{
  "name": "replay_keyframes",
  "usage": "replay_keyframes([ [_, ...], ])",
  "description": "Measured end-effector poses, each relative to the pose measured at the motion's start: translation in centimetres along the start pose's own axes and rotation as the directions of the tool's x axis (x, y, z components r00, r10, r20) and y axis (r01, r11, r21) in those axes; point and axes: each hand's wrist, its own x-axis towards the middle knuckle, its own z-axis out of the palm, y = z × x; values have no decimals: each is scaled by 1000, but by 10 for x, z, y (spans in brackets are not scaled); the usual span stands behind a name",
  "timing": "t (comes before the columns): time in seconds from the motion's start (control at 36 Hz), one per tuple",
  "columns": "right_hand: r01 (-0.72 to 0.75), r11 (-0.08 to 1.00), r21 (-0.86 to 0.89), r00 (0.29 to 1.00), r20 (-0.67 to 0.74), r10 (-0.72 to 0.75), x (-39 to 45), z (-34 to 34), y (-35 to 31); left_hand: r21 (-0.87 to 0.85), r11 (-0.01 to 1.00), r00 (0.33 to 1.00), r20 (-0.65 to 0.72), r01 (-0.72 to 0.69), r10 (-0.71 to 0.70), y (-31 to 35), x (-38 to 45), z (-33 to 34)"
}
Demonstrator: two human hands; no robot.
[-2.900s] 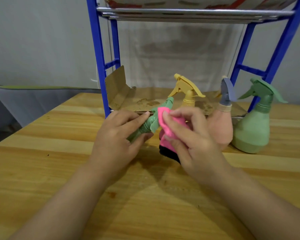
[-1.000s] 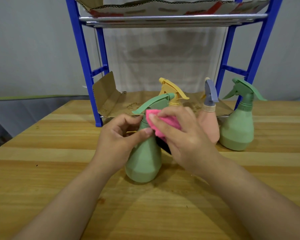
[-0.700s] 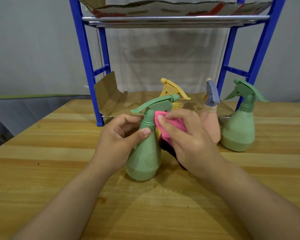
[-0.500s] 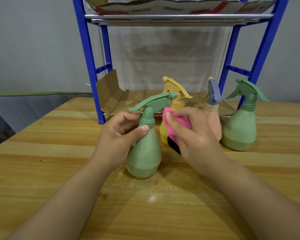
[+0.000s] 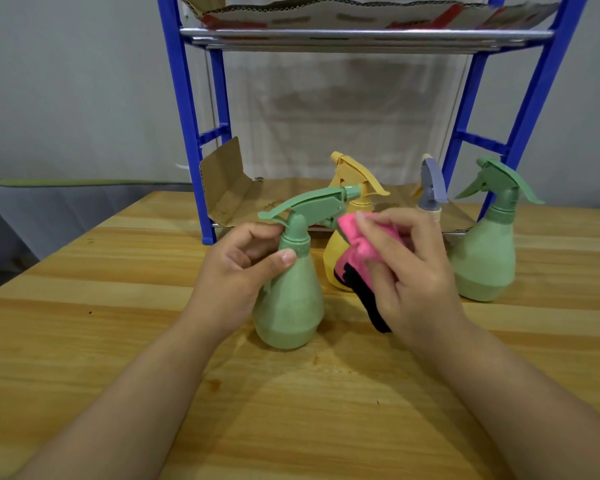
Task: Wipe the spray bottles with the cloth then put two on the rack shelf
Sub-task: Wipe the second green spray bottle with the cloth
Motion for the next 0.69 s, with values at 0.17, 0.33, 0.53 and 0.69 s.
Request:
replay_keyframes([
  [0.17,-52,996,77,976,215,34,-8,5,5,-2,999,999,-36,40,-40,-3,4,-9],
  [0.33,-176,980,89,984,35,173,1,-2,2,31,998,997,-47,57,-56,-5,6,-10],
  [0.53,-339,923,182,899,352,261,-2,3,-5,250,968,987,-161,29,12,-8,9,-13],
  [0.69,-266,933,242,911,379,161,1,1,-19,328,945,974,-206,-20,92,-3,5,-7],
])
